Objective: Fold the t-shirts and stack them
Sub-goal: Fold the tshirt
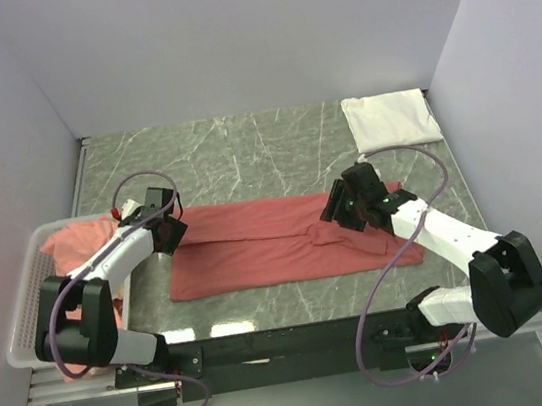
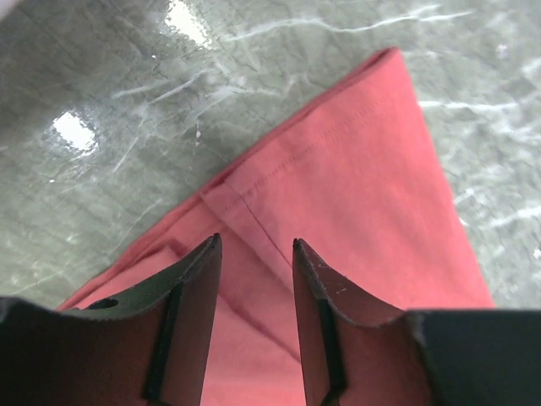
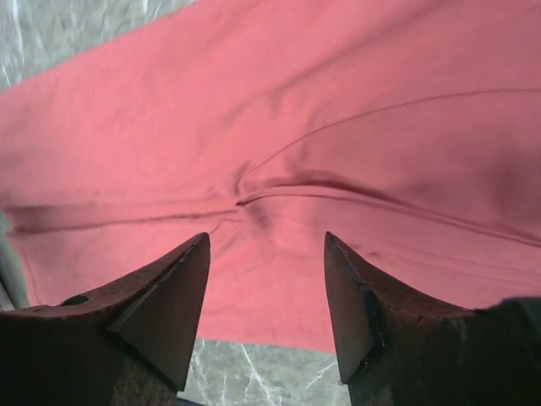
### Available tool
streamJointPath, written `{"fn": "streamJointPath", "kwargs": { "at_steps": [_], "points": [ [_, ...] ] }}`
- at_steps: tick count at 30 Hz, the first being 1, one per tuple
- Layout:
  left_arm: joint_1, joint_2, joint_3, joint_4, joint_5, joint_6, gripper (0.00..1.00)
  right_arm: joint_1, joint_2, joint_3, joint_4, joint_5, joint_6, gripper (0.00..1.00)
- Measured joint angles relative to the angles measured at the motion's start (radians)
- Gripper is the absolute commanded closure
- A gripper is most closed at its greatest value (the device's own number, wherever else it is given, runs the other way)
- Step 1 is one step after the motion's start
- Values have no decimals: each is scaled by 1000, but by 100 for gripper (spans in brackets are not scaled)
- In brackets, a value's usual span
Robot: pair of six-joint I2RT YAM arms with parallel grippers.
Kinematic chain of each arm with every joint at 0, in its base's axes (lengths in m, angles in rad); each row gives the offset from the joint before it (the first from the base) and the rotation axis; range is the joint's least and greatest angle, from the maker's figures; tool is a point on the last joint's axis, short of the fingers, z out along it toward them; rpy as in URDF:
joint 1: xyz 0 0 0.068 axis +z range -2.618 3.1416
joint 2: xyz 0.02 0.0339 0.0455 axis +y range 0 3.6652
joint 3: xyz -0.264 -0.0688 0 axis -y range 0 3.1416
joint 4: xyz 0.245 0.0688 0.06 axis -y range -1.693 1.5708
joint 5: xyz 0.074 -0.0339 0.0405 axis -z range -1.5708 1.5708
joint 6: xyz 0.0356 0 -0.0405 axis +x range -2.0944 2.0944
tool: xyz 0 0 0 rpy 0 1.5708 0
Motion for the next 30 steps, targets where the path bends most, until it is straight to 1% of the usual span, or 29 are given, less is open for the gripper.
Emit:
{"fn": "streamJointPath", "kwargs": {
  "at_steps": [7, 10, 18, 19, 20, 22, 30],
  "points": [
    [8, 76, 0, 34, 17, -21, 56, 130, 81, 62, 10, 13, 10, 37],
    [11, 89, 0, 47, 19, -26, 60, 177, 138, 108, 14, 21, 10, 39],
    [22, 118, 0, 74, 40, -25, 82, 219, 271, 158, 27, 25, 10, 40],
    [24, 120, 0, 79, 44, -23, 86, 223, 279, 160, 30, 24, 10, 40],
    [27, 120, 0, 84, 49, -21, 93, 227, 287, 161, 31, 24, 10, 40],
    [32, 120, 0, 94, 56, -20, 99, 233, 295, 161, 31, 24, 10, 40],
    [42, 97, -5, 101, 77, -3, 99, 240, 298, 162, 32, 37, 11, 40]
  ]
}}
